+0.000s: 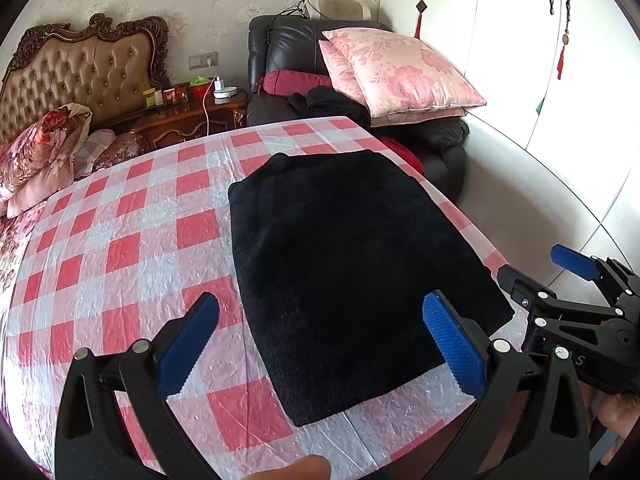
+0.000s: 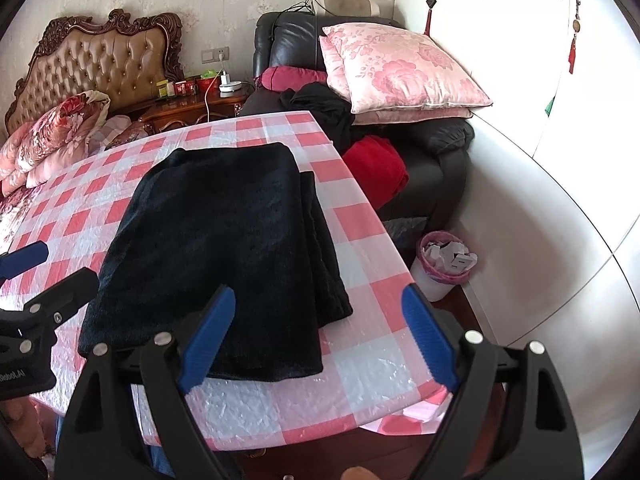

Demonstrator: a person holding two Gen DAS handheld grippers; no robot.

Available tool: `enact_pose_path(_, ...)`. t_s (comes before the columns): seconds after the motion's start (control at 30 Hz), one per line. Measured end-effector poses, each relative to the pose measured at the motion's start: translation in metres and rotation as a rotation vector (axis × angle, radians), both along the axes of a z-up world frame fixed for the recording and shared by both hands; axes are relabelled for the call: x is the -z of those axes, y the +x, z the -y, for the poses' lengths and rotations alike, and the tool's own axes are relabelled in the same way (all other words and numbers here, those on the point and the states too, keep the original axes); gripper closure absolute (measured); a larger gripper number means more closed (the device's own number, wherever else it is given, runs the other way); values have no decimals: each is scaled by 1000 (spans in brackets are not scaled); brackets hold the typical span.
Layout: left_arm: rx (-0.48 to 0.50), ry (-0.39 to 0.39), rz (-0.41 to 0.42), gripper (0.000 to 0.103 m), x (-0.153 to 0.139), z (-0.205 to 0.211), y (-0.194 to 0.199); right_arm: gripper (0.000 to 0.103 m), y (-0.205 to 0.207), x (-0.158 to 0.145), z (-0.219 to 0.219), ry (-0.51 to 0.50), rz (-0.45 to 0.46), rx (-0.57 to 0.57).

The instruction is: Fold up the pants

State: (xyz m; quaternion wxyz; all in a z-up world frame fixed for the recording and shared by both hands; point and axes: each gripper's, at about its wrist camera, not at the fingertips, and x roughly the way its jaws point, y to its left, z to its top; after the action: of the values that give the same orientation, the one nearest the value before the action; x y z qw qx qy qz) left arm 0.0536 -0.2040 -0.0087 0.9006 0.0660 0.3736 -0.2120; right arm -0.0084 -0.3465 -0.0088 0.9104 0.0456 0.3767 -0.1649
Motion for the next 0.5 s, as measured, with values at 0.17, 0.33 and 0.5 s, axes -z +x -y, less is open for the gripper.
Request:
enact_pose_path(0.17,1,2,-18,4,6,1,7,16,10,9,4,9,-20,-13)
enact_pose_path(0.33,-12,26,-71,4,28,0,19,15,23,33,8,-1,-82,-10)
enact_pose_path(0.5,-17,19,-84,4,32,-5,18,15,23,40,11,9,-91,0)
